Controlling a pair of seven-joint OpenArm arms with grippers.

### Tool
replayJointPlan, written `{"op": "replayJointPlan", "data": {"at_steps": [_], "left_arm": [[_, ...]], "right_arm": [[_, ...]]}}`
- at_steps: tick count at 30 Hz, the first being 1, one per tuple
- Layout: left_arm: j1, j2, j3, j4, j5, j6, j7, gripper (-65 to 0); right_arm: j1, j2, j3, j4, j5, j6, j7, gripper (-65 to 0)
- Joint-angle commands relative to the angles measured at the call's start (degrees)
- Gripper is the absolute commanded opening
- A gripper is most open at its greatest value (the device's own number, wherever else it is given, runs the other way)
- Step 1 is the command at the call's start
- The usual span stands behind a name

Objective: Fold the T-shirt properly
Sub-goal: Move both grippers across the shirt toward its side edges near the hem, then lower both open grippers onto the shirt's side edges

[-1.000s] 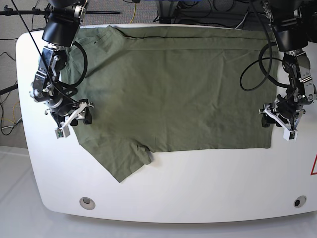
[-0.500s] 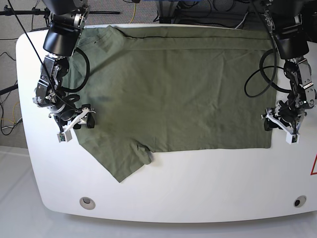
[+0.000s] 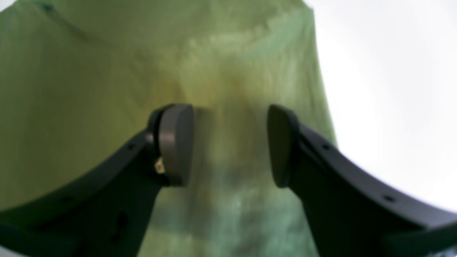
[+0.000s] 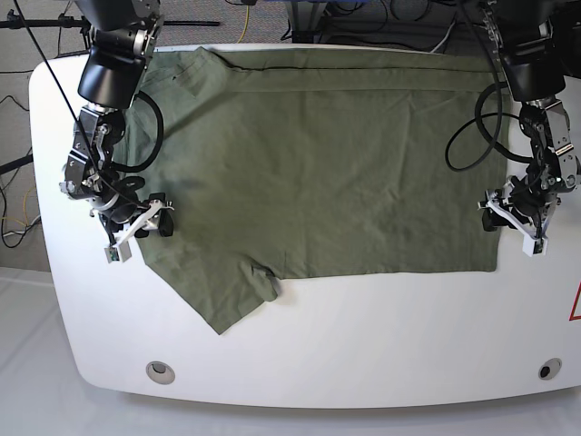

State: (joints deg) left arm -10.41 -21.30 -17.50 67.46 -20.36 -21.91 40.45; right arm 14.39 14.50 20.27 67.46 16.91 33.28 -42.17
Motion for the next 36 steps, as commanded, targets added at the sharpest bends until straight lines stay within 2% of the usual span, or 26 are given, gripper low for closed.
{"op": "replayJointPlan", "data": {"at_steps": [1,9,19,36], "left_arm": [[-1.7,-1.2,-0.2,1.0,-0.4,-0.2,-1.5,-34.0],[-2.4,-1.5,-0.2,-0.6,-0.4,-0.3,-2.0,-34.3],[-5.2,-1.5,-0.3,-7.6,-0.1,-0.2,-3.6,-33.2],[-5.1,-1.7,-0.1,-10.0,-0.3,-0.4,-3.9,-32.6]], "right_arm": [[4.1,0.9,0.0,-1.9,0.4,0.2,1.6,-33.3],[6.4,1.0,0.0,-6.1,-0.1,0.3,2.3,-33.2],[7.1,0.9,-0.2,-10.0,0.5,0.3,3.4,-33.4],[4.4,0.7,-1.5,-6.6,0.2,0.1,2.6,-33.1]]}}
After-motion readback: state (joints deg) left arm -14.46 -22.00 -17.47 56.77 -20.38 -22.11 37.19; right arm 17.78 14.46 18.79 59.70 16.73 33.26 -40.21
